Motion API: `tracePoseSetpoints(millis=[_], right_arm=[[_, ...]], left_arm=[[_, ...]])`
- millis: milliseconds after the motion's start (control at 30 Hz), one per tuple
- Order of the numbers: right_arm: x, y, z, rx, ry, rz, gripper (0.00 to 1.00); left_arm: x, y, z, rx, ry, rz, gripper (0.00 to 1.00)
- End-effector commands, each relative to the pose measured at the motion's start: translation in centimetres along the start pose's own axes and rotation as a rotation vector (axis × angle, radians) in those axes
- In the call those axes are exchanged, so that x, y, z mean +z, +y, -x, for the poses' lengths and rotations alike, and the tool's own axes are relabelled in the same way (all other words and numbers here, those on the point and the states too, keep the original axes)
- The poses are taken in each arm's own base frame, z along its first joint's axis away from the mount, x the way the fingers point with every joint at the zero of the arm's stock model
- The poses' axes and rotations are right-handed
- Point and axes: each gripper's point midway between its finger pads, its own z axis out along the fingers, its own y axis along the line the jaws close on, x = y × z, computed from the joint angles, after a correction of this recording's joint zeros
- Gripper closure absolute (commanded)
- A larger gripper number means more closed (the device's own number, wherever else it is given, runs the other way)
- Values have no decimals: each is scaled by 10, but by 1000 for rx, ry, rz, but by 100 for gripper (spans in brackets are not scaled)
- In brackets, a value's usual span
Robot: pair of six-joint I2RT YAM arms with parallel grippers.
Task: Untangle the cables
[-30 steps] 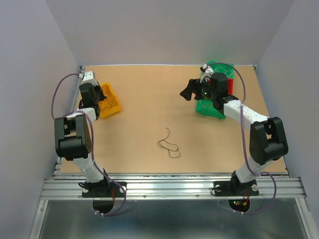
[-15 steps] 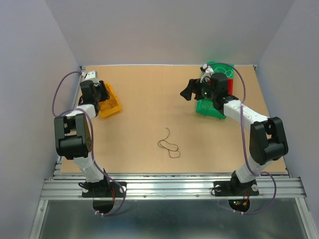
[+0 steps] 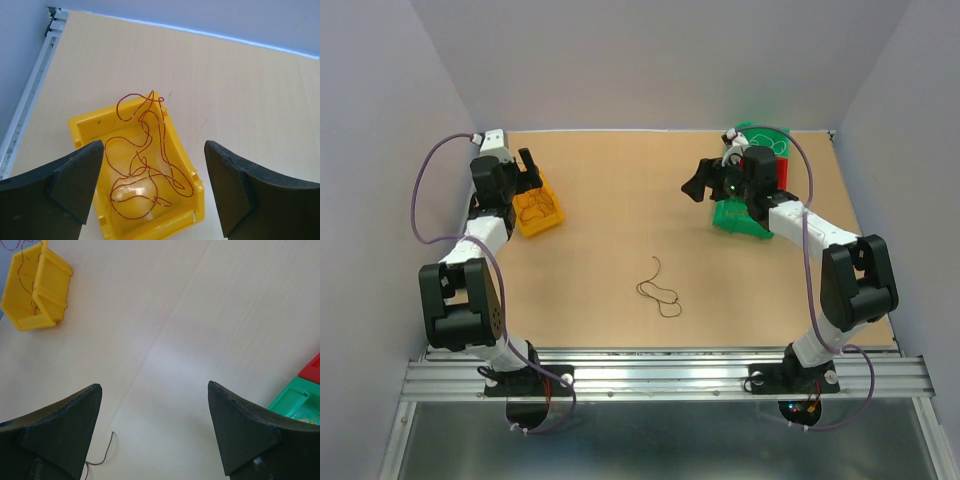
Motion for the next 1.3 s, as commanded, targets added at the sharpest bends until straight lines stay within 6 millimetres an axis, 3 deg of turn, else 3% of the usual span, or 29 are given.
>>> tracePoseSetpoints(millis=[0,167,200,267,333,433,567,600,633,867,900,967,1000,1133,1167,1267], right_arm=[[-3,4,11,-25,-35,5,9],[-2,3,10,-22,-33,3,9],[-1,3,11,-21,-33,3,9],[0,3,10,-20,-30,7,9],[1,3,10,-20,-28,10,9],[1,3,10,-21,-28,10,9],[0,4,10,-24,-29,13,9],[1,4,10,-24,-28,14,9],[1,3,9,-21,-26,12,9],[0,4,10,-23,-29,12,9],[-1,4,10,-23,-29,10,9],[-1,4,10,-25,-31,10,9],[-2,4,10,-24,-31,9,9],[-2,4,10,-24,-31,10,9],[-2,4,9,-23,-30,9,9],[-2,4,10,-24,-32,8,9]], left_arm=[[1,-12,13,35,-65,-59,9],[26,-5,12,32,-41,-31,9],[31,-5,21,33,-56,-24,9],[42,1,15,31,-34,5,9],[50,1,24,37,-50,14,10],[64,8,19,52,-33,48,13],[70,13,19,77,-30,67,31],[70,14,16,80,-26,74,42],[70,14,16,83,-27,74,46],[75,21,6,112,10,98,53],[75,21,4,116,15,98,60],[73,21,2,118,23,96,65],[72,22,-1,125,29,98,74],[67,22,-3,141,35,95,87],[65,21,-2,144,32,93,99],[59,22,-3,162,35,93,100]])
